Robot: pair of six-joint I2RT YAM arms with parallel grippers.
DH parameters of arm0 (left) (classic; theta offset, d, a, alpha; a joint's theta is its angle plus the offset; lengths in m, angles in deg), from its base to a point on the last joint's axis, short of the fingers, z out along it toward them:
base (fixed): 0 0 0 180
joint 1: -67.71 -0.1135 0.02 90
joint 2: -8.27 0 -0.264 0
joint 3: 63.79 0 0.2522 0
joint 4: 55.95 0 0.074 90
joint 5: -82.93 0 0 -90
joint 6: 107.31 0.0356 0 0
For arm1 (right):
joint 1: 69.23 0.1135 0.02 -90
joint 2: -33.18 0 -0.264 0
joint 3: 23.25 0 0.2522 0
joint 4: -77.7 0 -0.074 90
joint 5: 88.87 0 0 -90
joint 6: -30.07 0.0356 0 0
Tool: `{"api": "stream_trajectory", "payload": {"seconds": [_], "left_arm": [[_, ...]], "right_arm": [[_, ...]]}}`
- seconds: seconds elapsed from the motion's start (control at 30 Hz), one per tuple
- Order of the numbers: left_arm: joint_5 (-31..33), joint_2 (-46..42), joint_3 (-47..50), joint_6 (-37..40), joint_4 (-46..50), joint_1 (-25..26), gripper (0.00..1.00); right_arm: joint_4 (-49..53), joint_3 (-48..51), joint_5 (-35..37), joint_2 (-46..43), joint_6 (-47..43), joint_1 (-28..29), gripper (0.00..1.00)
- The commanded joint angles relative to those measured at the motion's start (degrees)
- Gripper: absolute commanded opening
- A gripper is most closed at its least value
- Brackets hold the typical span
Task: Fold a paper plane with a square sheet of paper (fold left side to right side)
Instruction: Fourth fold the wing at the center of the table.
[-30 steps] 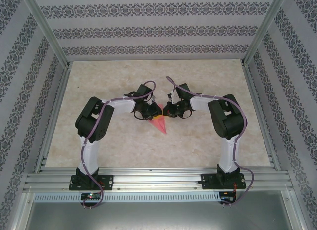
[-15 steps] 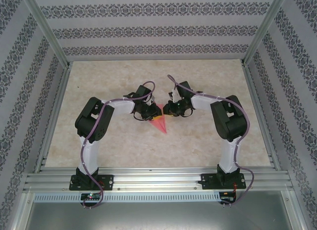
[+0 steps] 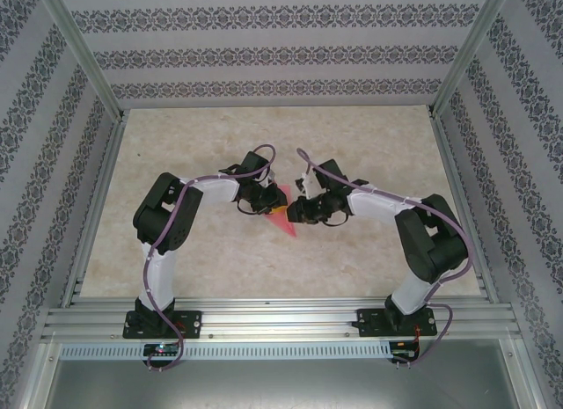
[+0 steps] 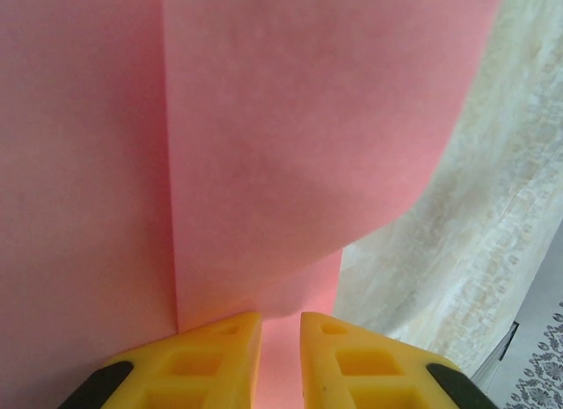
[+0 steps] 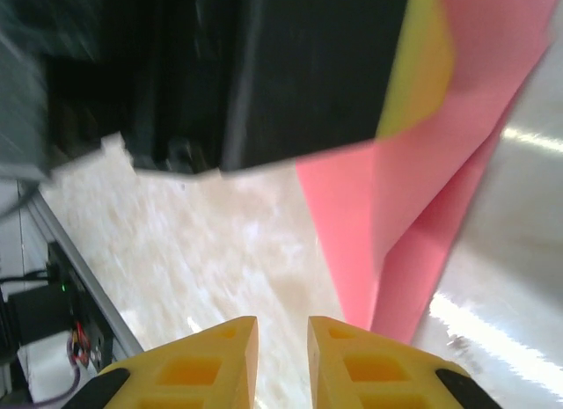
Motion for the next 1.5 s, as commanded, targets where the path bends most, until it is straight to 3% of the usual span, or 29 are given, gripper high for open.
{"api": "stream_trajectory", "payload": {"seconds": [0.0, 0.3, 1.47], "left_arm": [[4.01, 1.47, 1.33, 1.28, 5.91, -0.35, 0.22], [4.05, 1.13, 1.66, 1.72, 6.33, -0.38, 0.21], [4.41, 0.92, 2.20, 1.98, 6.49, -0.38, 0.21]], "right_arm": [[-3.75, -0.08, -1.37, 1.88, 0.53, 1.55, 0.22], [-2.86, -1.42, 2.57, 5.29, 0.05, 2.19, 0.21], [-2.98, 2.77, 2.36, 7.88, 0.31, 0.87, 0.20]]}}
